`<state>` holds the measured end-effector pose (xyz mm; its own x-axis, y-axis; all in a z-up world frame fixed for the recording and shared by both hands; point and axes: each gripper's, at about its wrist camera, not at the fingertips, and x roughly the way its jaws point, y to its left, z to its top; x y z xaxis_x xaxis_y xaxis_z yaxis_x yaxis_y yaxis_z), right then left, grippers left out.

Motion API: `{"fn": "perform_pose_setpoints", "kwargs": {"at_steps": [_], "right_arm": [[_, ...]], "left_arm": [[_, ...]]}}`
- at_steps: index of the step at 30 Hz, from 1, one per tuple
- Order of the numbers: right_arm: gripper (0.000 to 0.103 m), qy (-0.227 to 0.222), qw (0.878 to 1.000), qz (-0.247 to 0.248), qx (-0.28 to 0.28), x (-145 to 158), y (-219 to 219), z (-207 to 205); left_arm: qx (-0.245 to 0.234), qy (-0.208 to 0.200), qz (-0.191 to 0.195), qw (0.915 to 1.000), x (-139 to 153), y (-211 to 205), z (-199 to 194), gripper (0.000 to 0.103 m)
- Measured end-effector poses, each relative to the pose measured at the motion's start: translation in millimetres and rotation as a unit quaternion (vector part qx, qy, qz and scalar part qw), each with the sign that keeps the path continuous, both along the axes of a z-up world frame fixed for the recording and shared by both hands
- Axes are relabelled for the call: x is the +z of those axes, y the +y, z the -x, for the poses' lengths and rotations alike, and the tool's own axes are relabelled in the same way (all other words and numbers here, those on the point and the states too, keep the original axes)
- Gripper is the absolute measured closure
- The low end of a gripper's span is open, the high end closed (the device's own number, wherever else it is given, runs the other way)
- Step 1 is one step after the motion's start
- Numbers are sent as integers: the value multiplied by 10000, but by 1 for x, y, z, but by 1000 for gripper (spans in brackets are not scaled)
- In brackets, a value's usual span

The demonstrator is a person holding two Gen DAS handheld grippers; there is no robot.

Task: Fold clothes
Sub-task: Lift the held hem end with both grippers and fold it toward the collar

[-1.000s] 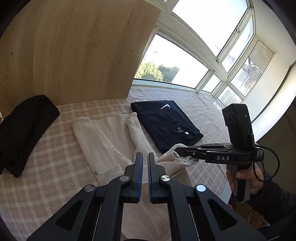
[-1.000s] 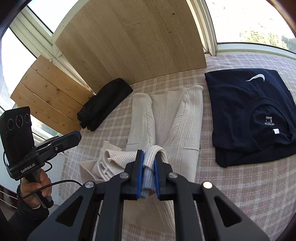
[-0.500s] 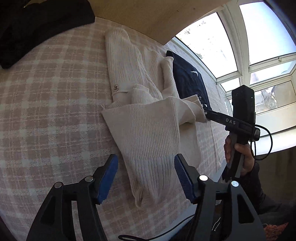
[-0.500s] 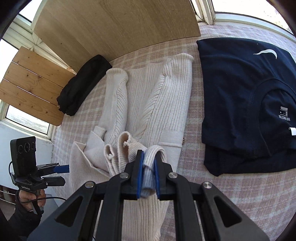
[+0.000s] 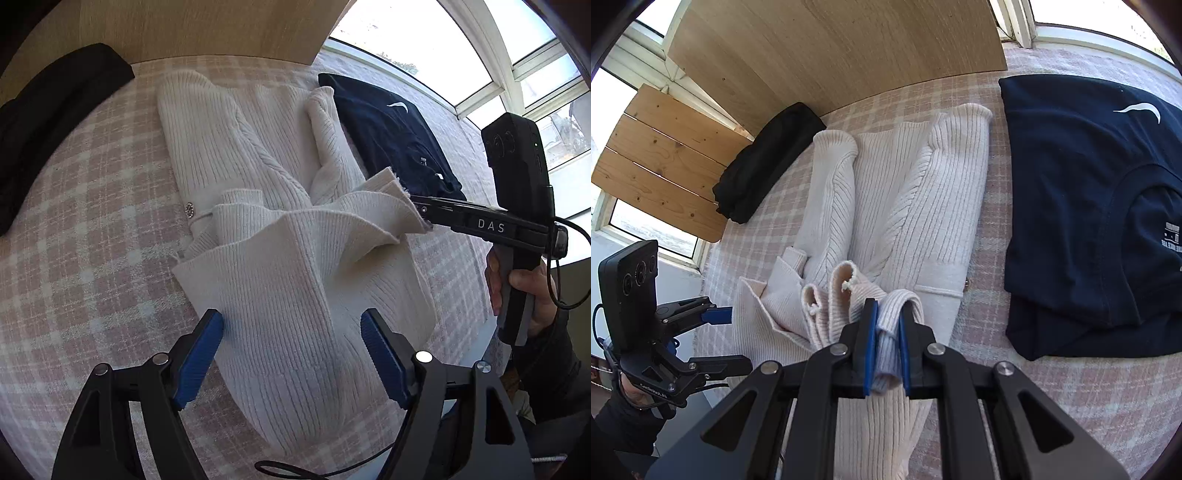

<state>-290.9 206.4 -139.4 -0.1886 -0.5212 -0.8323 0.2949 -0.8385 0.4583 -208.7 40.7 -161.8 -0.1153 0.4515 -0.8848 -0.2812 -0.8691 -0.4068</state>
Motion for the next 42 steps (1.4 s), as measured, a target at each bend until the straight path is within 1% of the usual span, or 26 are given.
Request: {"fn": "perform_pose_setpoints", "kwargs": {"at_steps": [1,2,3,5,6,7,10,11,15,17,19,21,22,24,27,30,32,34,35,36,37,39,41,42], "right_arm": [[92,0,10000,5,3,0,0,0],[92,9,10000,1,10,0,0,0],[92,29,10000,-15,21,0,-1,0],[92,66,10000,-45,42,0,-2,0],[92,78,9999,-50,45,0,-2,-1],[92,80,10000,-43,38,0,-1,-1],[92,50,10000,-7,-7,-2,2,0],[92,46,10000,-7,-13,-2,2,0],[92,72,10000,-57,12,-1,2,-1],[92,99,9999,-102,31,0,2,-2],[92,103,9999,-126,29,0,4,-3],[92,88,9999,-119,8,1,7,-4],[92,81,9999,-119,-7,2,9,-4],[92,67,9999,-130,-32,3,12,-4],[92,10,9998,-173,-13,1,9,0],[92,-36,9997,-220,20,0,4,3],[91,-126,9998,-151,-9,2,4,5],[89,-337,9994,37,-116,1,9,9],[89,-465,9987,89,-164,0,11,11],[88,-573,9981,125,-209,-1,13,13],[88,-646,9975,147,-234,-2,14,14],[88,-635,9979,23,-150,1,11,13],[88,-502,9984,-265,15,7,7,10],[88,-409,9983,-410,105,10,5,7]], "left_arm": [[-15,-23,95,10000,-4,2,2,28],[-32,-75,81,9999,-8,3,6,28],[-50,-129,56,9999,-12,5,9,29],[-128,-103,-93,9998,-15,6,11,31],[-221,-19,-159,9996,-15,8,11,37],[-318,87,-202,9993,-14,10,10,41],[-481,332,-325,9978,-8,14,6,47],[-530,402,-383,9970,-6,15,4,52],[-660,587,-762,9932,0,11,0,53],[-512,588,-1040,9915,0,5,1,56],[-366,607,-1420,9873,4,-2,-1,56],[-294,671,-1905,9789,11,-6,-5,56],[-248,681,-2377,9686,14,-10,-7,56],[-119,774,-2672,9605,12,-18,-4,52],[113,258,-2091,9775,-19,-27,17,51],[254,96,-1855,9823,-34,-35,27,49],[212,234,-1779,9835,-24,-37,27,48],[-189,531,-1515,9869,-4,-26,18,40],[-398,682,-1376,9873,6,-19,13,32],[-606,833,-1236,9870,16,-13,8,26],[-814,982,-1096,9858,25,-7,4,26],[-1225,1198,-626,9832,34,6,-10,26],[-1540,1231,-244,9801,32,25,-18,26],[-1699,1290,-70,9770,29,35,-21,26]]}}
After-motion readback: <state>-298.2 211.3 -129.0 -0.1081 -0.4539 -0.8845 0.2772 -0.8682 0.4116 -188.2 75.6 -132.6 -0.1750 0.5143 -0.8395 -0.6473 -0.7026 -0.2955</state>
